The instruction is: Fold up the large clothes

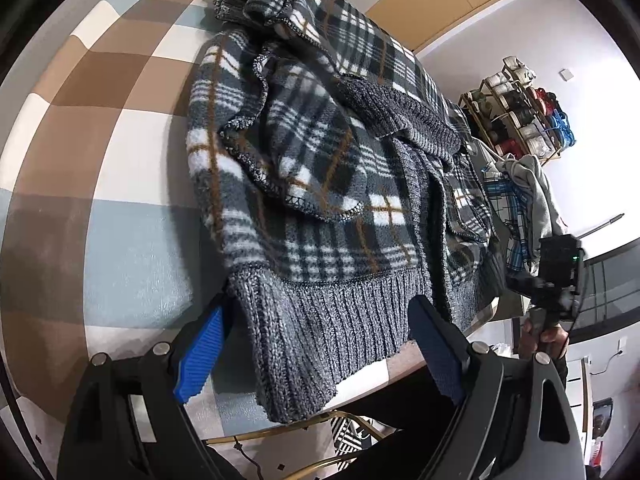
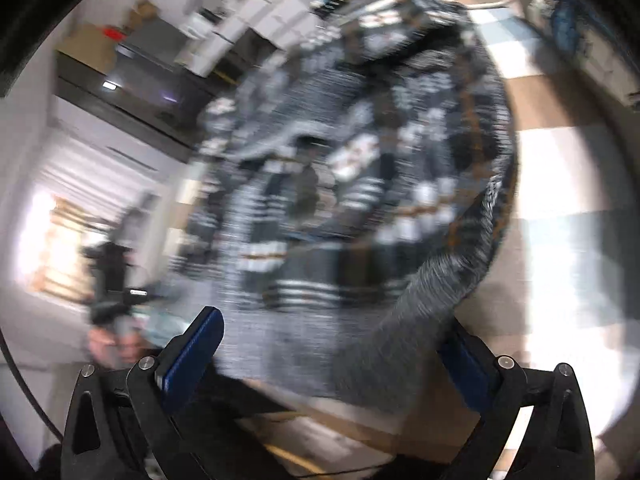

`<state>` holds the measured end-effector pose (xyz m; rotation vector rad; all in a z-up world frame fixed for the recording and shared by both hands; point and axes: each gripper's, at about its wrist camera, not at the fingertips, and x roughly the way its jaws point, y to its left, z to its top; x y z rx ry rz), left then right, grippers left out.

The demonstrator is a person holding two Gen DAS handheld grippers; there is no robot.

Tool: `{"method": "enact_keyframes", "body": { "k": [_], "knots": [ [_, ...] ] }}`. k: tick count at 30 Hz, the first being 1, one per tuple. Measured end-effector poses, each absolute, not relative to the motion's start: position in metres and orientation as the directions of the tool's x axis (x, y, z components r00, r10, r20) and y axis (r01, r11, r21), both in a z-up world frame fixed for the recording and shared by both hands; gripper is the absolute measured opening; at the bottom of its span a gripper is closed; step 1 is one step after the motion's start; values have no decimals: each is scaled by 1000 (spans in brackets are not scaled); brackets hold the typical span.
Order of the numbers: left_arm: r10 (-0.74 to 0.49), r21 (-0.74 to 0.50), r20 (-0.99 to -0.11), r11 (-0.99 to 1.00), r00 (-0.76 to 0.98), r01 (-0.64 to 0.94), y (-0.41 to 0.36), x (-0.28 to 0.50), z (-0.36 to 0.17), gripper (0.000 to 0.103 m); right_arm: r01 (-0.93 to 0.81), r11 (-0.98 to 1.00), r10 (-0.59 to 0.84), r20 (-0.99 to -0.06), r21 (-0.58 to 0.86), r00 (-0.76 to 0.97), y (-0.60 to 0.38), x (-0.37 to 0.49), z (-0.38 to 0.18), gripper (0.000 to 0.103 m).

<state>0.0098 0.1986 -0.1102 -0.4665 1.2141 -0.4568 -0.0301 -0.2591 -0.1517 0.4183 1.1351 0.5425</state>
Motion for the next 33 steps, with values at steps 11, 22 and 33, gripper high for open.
{"method": "enact_keyframes", "body": {
  "k": [11, 22, 33],
  "knots": [
    [-511, -506, -812, 857, 282, 99, 191, 3, -108, 85, -180, 808, 586, -737, 561, 337, -265, -23, -171, 28],
    [-514, -520, -804, 852, 299, 64, 197, 3, -109, 6, -228, 787, 610, -669, 573, 424, -262, -37, -146, 11],
    [-442, -440, -854, 895, 275, 71, 183, 3, -114, 9, -169, 756, 640, -659, 633, 395, -254, -25, -162, 12]
  ]
}}
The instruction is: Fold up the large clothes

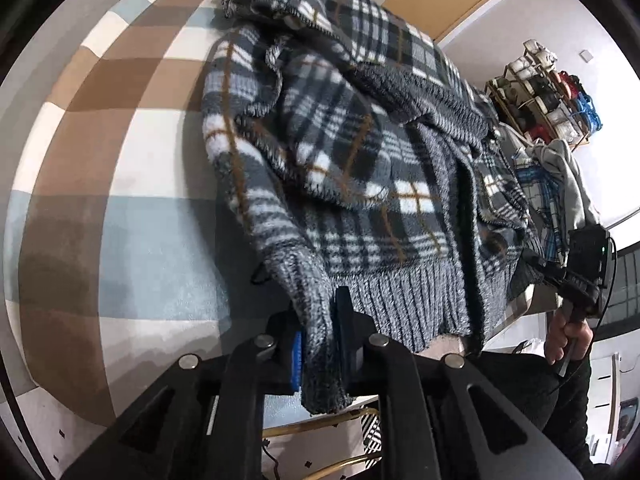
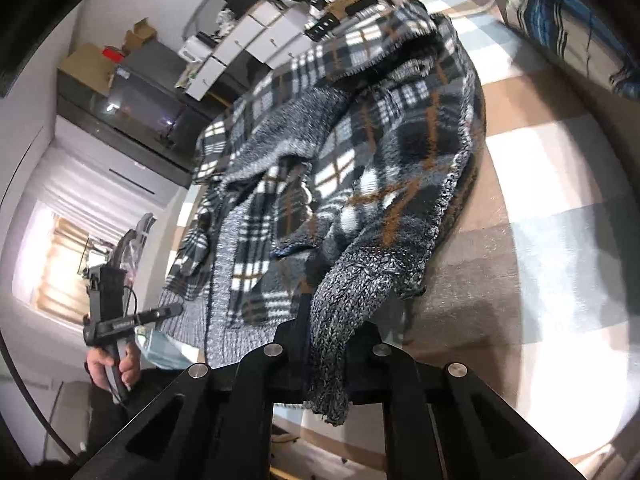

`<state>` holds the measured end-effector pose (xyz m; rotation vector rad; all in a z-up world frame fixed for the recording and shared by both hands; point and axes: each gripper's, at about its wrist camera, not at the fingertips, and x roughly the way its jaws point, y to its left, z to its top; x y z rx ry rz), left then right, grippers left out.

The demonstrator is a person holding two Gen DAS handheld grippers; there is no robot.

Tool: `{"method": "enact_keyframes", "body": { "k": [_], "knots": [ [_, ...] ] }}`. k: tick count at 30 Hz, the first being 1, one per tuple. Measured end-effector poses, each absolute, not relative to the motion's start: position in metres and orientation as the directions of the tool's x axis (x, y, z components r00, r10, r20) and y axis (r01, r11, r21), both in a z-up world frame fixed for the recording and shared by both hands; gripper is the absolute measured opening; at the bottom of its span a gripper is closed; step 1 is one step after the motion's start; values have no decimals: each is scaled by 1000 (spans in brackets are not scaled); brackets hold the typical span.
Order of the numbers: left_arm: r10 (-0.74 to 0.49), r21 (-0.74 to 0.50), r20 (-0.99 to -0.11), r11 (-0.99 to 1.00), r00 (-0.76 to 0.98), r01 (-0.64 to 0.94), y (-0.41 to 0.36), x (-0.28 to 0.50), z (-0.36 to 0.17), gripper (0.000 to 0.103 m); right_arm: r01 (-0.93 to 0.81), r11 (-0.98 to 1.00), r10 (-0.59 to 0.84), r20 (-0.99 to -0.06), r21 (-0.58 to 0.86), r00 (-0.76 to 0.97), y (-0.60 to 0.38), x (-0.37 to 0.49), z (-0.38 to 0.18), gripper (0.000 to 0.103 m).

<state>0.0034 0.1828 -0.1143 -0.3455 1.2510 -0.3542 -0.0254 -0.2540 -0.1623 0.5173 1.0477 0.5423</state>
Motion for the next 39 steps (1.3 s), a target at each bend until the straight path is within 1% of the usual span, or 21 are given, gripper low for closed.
{"method": "enact_keyframes", "body": {
  "k": [3, 6, 8, 9, 10, 11, 13, 14, 15, 18, 21, 25, 27, 28, 29, 30, 31, 32, 33, 35, 39],
  "knots": [
    [-453, -454, -847, 889, 279, 64, 184, 3, -114, 13, -150, 787, 603, -695, 598, 393, -244, -22, -165, 15],
    [-483, -485, -832, 872, 274, 65, 185, 4, -114, 23, -150, 809, 575, -713, 569, 401, -243, -23, -164, 18],
    [-515, -514, -813, 854, 272, 81, 182, 4, -112, 44, -147, 825, 552, -725, 545, 412, -243, -25, -163, 21],
    [-513, -510, -812, 855, 277, 90, 178, 5, -111, 51, -147, 833, 542, -729, 534, 418, -242, -25, -162, 23],
    [-497, -488, -819, 866, 288, 108, 172, 4, -109, 66, -146, 838, 534, -732, 527, 424, -243, -25, -161, 25],
    [-473, -459, -830, 880, 296, 118, 168, 4, -107, 73, -142, 845, 522, -736, 516, 431, -243, -26, -161, 33],
    [-408, -387, -857, 913, 314, 131, 159, 4, -106, 73, -146, 852, 510, -737, 502, 444, -241, -27, -158, 45],
    [-383, -358, -866, 924, 321, 137, 156, 4, -107, 73, -141, 863, 493, -745, 486, 450, -240, -27, -158, 60],
    [-353, -326, -875, 935, 332, 138, 154, 4, -107, 73, -139, 867, 485, -748, 478, 453, -240, -27, -158, 67],
    [-292, -253, -891, 955, 349, 154, 145, 2, -109, 73, -140, 852, 506, -728, 504, 463, -239, -24, -158, 78],
    [-240, -190, -901, 967, 361, 170, 136, 3, -111, 73, -137, 845, 513, -714, 516, 476, -237, -20, -159, 81],
    [-273, -228, -891, 960, 361, 164, 140, 7, -111, 73, -148, 851, 506, -712, 504, 487, -232, -17, -158, 81],
    [-279, -234, -888, 958, 365, 163, 140, 9, -111, 60, -146, 847, 512, -708, 512, 487, -233, -15, -158, 81],
    [-277, -230, -890, 959, 363, 167, 140, 9, -110, 43, -143, 848, 510, -708, 511, 489, -233, -15, -158, 78],
    [-269, -220, -892, 961, 364, 169, 139, 9, -110, 38, -138, 850, 506, -714, 508, 484, -234, -15, -159, 61],
    [-270, -219, -891, 960, 364, 177, 138, 8, -109, 38, -131, 854, 500, -724, 504, 474, -235, -15, -161, 40],
    [-280, -224, -889, 956, 362, 190, 137, 8, -109, 36, -120, 859, 492, -734, 498, 469, -236, -14, -162, 36],
    [-277, -218, -888, 956, 367, 194, 136, 7, -108, 28, -114, 851, 501, -730, 512, 466, -238, -14, -163, 33],
    [-277, -217, -888, 956, 368, 196, 135, 6, -107, 23, -110, 841, 517, -725, 530, 456, -239, -14, -165, 25],
    [-291, -232, -885, 952, 363, 198, 138, 6, -107, 13, -100, 838, 519, -729, 536, 447, -240, -13, -167, 21],
    [-316, -256, -870, 945, 378, 202, 141, 5, -104, 8, -132, 852, 506, -732, 507, 456, -235, -16, -161, 17]
  ]
}}
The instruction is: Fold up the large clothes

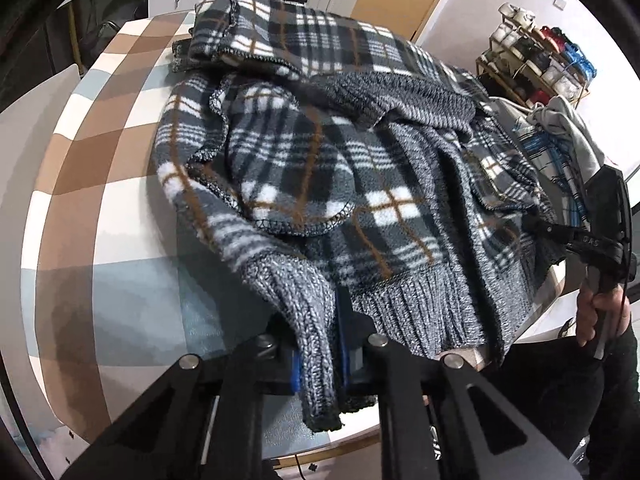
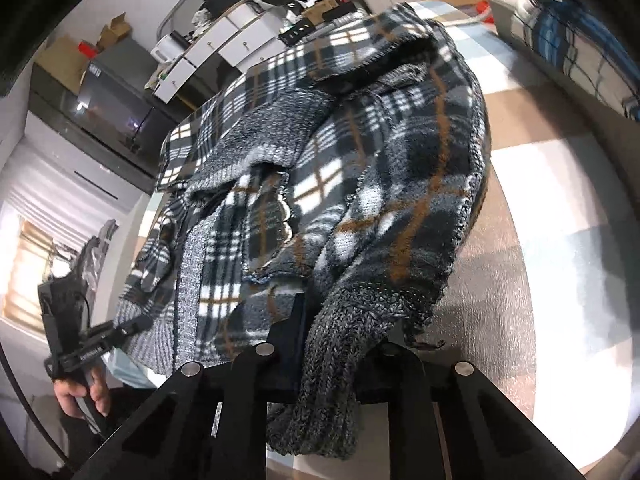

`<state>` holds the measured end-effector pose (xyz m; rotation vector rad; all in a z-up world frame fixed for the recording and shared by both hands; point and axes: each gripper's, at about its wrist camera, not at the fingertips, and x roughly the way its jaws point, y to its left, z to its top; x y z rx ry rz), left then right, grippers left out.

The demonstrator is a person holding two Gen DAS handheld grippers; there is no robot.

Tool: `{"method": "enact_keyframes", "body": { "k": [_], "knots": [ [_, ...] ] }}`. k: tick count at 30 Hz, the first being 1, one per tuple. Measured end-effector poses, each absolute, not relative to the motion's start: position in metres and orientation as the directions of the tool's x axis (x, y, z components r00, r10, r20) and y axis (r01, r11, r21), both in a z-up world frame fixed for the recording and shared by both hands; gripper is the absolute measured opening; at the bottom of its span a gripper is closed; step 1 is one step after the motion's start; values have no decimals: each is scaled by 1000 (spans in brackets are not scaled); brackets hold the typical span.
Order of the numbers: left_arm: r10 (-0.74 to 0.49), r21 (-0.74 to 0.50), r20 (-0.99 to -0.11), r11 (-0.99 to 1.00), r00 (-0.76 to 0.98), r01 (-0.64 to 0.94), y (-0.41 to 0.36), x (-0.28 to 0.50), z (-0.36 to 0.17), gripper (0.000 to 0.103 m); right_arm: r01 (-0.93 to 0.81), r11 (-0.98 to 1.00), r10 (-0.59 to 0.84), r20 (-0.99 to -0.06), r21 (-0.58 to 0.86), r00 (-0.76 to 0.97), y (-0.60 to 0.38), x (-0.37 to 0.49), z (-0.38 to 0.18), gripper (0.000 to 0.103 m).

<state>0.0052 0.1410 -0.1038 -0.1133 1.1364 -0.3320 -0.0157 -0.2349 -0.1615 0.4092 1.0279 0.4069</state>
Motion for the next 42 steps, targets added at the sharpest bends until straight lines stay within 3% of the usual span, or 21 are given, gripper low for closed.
{"method": "enact_keyframes", "body": {
  "k": [9, 12, 16, 19, 22, 24, 26, 28, 42],
  "knots": [
    [-318, -272, -882, 947, 349, 173, 142, 8, -110, 12, -135, 857, 500, -739, 497, 451, -235, -16, -162, 19],
    [-331, -289, -880, 942, 341, 170, 142, 10, -111, 22, -130, 856, 501, -740, 501, 448, -234, -15, -163, 20],
    [-397, -349, -857, 916, 328, 198, 136, 12, -111, 53, -125, 852, 507, -738, 509, 446, -235, -15, -164, 20],
    [-386, -333, -857, 921, 343, 204, 131, 13, -111, 54, -124, 848, 512, -735, 515, 445, -237, -15, -164, 20],
    [-415, -372, -842, 910, 345, 185, 135, 17, -111, 53, -125, 836, 528, -723, 534, 446, -240, -16, -164, 18],
    [-426, -394, -834, 905, 349, 162, 141, 21, -112, 47, -128, 828, 539, -713, 546, 448, -243, -17, -164, 16],
    [-413, -390, -839, 911, 355, 136, 148, 22, -113, 22, -139, 824, 546, -704, 550, 454, -245, -19, -162, 15],
    [-409, -399, -843, 911, 349, 104, 157, 23, -117, 8, -145, 822, 549, -699, 550, 459, -246, -20, -160, 14],
    [-454, -444, -827, 889, 331, 109, 181, -11, -104, 5, -160, 776, 609, -659, 610, 441, -253, -47, -141, 12]
  ]
}}
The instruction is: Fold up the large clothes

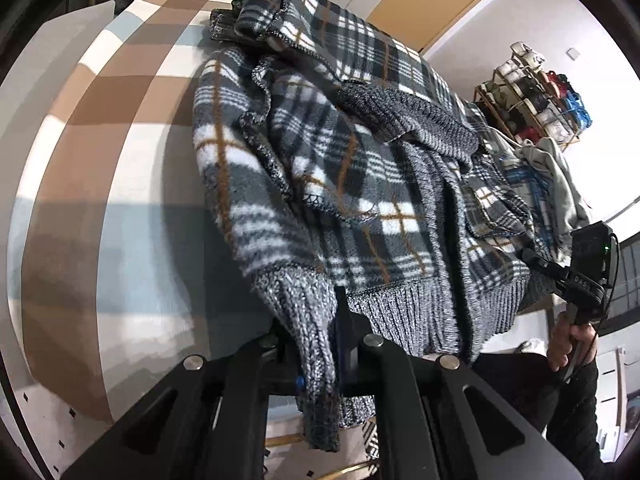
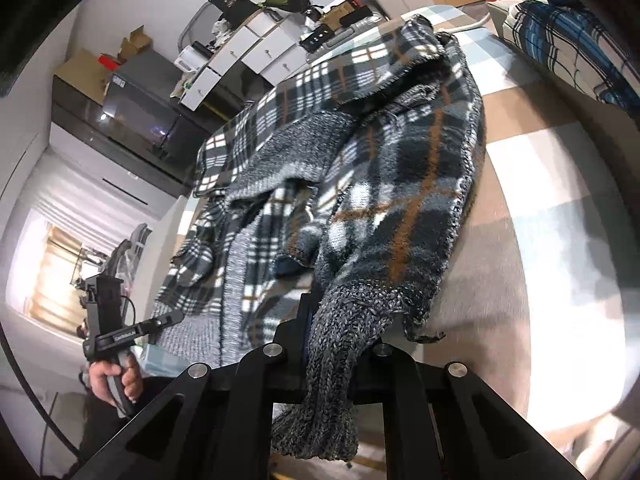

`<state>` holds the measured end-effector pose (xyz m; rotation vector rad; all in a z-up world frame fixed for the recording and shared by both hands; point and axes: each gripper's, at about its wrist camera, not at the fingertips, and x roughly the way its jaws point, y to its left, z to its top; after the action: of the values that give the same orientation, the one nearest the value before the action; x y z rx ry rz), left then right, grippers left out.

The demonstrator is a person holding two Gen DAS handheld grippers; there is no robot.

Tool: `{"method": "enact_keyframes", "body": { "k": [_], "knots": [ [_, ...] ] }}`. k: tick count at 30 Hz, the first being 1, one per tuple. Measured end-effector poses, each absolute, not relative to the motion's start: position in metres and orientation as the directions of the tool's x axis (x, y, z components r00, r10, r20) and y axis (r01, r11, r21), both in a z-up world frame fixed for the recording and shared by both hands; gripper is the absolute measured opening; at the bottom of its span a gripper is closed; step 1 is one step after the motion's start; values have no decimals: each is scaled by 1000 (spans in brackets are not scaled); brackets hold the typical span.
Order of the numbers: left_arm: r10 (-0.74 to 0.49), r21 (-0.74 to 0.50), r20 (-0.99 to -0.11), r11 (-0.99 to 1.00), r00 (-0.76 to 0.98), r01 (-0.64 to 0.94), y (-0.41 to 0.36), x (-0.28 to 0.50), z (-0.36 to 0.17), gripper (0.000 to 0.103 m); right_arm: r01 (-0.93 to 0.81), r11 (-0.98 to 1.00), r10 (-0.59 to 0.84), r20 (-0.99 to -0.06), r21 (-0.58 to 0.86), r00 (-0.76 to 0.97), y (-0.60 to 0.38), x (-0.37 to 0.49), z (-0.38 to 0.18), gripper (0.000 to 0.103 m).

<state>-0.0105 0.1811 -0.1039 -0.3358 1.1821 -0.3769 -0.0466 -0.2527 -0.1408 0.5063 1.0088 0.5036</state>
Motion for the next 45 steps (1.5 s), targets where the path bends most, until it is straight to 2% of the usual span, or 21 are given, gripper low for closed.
{"method": "enact_keyframes", "body": {
  "k": [7, 13, 21, 27, 34, 40, 45],
  "knots": [
    [-508, -496, -810, 860, 291, 121, 181, -37, -93, 5, -131, 773, 617, -687, 621, 385, -256, -58, -134, 12],
    [-588, -565, -758, 808, 284, 165, 173, -43, -77, 5, -83, 698, 687, -631, 712, 361, -265, -66, -129, 12],
    [-695, -672, -670, 718, 262, 184, 168, 32, -33, 5, -72, 569, 777, -507, 819, 374, -264, -9, -79, 12],
    [-739, -743, -612, 659, 281, 115, 181, 113, -15, 5, -21, 527, 787, -479, 849, 389, -262, 60, -56, 13],
    [-720, -748, -638, 663, 273, -1, 204, 173, -39, 5, 116, 502, 785, -508, 857, 355, -276, 128, -74, 15],
    [-711, -738, -658, 674, 248, -27, 211, 187, -51, 5, 199, 491, 794, -529, 848, 298, -288, 168, -102, 16],
    [-703, -731, -671, 679, 236, -59, 224, 190, -63, 5, 255, 438, 818, -500, 862, 286, -302, 177, -126, 17]
  ]
}}
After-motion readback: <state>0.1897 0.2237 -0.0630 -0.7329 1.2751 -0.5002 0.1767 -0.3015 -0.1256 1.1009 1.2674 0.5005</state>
